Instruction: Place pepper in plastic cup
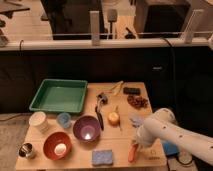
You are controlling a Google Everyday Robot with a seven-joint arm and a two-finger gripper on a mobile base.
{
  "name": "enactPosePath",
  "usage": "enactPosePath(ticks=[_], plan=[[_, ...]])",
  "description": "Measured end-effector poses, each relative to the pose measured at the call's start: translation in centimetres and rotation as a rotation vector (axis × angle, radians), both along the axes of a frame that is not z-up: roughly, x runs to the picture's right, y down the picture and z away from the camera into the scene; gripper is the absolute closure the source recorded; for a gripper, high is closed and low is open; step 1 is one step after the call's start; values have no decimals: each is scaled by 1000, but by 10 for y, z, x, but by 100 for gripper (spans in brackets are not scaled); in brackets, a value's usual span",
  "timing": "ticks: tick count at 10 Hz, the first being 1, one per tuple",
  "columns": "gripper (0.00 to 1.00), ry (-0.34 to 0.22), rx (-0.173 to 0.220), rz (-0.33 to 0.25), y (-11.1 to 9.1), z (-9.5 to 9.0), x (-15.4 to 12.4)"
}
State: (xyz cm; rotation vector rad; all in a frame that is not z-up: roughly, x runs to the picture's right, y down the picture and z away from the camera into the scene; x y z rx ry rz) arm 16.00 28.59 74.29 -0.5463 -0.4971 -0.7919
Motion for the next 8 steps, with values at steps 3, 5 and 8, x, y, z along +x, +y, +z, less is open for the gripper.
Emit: enactPosePath(ticks=[3,5,8], plan=[[83,-5,3,-1,-5,-2,-2],[89,-8,5,-5,-8,-3,-4],[90,-11,6,-8,-13,-5,-7]])
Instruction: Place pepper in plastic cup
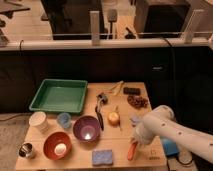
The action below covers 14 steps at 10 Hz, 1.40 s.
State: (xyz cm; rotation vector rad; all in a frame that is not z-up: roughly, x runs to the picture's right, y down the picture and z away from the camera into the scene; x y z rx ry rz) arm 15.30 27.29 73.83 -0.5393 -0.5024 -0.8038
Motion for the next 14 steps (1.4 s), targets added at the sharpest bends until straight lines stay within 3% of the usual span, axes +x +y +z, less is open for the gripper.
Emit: enactPosePath(ticks=[4,6,11,14], plan=[[90,-5,2,-7,-7,-2,-4],[96,-9,5,-11,-13,-3,-8],[96,-13,0,-21,-22,-6,-15],[73,-18,-8,-26,-26,-7,-19]])
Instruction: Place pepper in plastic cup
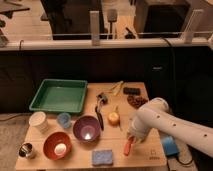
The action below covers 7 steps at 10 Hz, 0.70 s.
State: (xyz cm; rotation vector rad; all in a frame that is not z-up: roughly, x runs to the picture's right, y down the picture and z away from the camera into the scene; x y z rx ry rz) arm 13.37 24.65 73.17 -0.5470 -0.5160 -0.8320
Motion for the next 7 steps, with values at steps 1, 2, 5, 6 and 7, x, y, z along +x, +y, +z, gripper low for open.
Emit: enactPosePath(ticks=[1,2,5,6,7], plan=[[65,0,-2,1,-1,-1,0],[61,-4,-3,-2,-3,0,-4],[75,-6,-13,-3,-6,-1,-8],[80,-9,-14,-4,-7,-1,-10],[89,-8,-17,-3,-7,-2,-11]])
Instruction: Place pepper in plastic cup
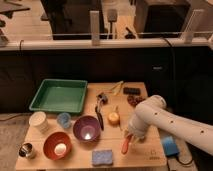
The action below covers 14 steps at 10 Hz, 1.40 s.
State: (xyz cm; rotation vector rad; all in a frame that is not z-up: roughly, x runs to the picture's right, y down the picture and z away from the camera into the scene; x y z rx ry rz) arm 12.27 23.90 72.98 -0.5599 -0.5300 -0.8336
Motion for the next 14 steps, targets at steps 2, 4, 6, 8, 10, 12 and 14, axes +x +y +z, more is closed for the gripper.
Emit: enactPosePath(ticks=[2,4,6,8,10,12,14], plan=[[98,-7,-4,-6,-3,-1,-8],[99,-10,-6,-7,-5,-2,-11],[99,-15,-9,-10,-8,-3,-18],[99,-17,-12,-7,-11,-4,-23],[99,-20,-12,-8,-13,-5,-27],[99,-27,-12,-11,-16,-6,-35],[99,-31,-14,-13,-18,-8,-42]])
